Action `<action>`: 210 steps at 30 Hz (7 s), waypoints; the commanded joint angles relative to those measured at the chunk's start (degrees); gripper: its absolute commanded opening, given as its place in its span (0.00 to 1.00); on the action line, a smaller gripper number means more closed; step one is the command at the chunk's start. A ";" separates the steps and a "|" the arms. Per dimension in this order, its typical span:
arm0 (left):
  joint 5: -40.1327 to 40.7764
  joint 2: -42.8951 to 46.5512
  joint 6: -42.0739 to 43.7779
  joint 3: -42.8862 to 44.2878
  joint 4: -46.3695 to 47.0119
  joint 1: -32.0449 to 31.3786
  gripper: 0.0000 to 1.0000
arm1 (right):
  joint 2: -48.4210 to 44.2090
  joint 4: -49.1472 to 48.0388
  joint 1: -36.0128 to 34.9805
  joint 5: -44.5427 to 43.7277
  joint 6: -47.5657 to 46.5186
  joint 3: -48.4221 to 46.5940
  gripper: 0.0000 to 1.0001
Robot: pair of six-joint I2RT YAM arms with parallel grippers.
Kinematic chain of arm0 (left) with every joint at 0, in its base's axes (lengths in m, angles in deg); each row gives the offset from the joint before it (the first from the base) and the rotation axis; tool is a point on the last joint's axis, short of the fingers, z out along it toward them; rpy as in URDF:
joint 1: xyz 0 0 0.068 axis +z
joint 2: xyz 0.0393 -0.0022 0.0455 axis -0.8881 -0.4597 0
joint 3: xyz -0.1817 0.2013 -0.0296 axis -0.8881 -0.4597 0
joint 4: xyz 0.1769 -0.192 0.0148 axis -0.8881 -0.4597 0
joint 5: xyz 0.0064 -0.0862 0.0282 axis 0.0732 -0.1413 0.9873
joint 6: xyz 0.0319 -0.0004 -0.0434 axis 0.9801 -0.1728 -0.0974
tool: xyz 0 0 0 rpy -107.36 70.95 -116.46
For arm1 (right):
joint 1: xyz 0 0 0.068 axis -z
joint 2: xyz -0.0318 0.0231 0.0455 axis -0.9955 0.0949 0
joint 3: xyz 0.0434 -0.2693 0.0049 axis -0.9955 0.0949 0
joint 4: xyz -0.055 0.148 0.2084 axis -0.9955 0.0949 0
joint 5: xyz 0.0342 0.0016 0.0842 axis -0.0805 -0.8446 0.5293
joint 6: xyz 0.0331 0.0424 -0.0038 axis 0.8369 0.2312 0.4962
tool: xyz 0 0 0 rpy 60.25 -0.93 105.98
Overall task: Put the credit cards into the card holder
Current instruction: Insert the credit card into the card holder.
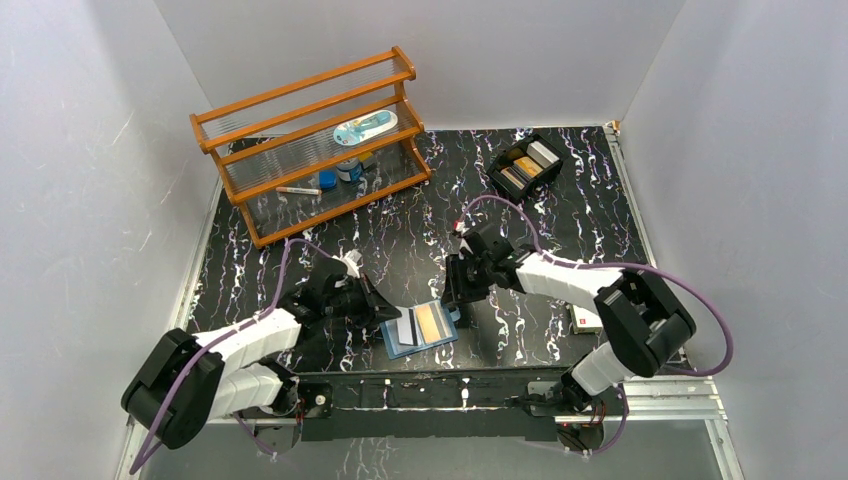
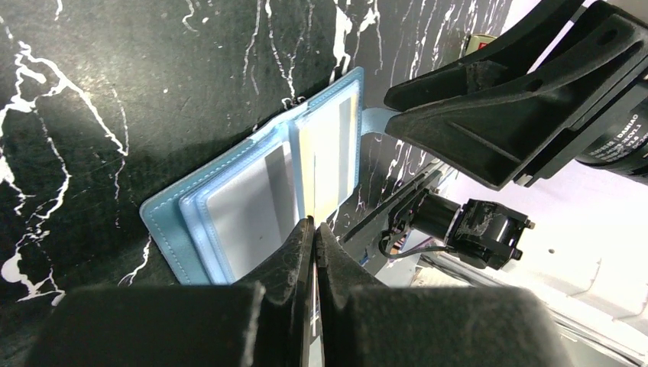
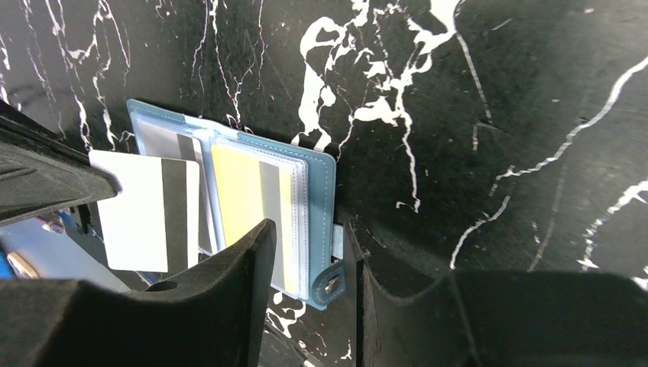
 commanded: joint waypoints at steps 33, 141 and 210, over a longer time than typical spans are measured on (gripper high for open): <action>-3.50 -0.11 8.30 -1.37 5.62 -0.11 0.00 | -1.07 -5.17 -6.84 -5.36 6.72 6.50 0.35; 9.73 -17.91 -3.66 11.51 -1.14 -11.25 0.59 | -6.99 -15.45 -8.92 -6.83 24.75 15.82 0.33; 7.76 -26.99 -7.02 27.52 -9.57 -16.45 0.73 | -13.51 -12.50 -10.30 -17.55 27.86 17.23 0.33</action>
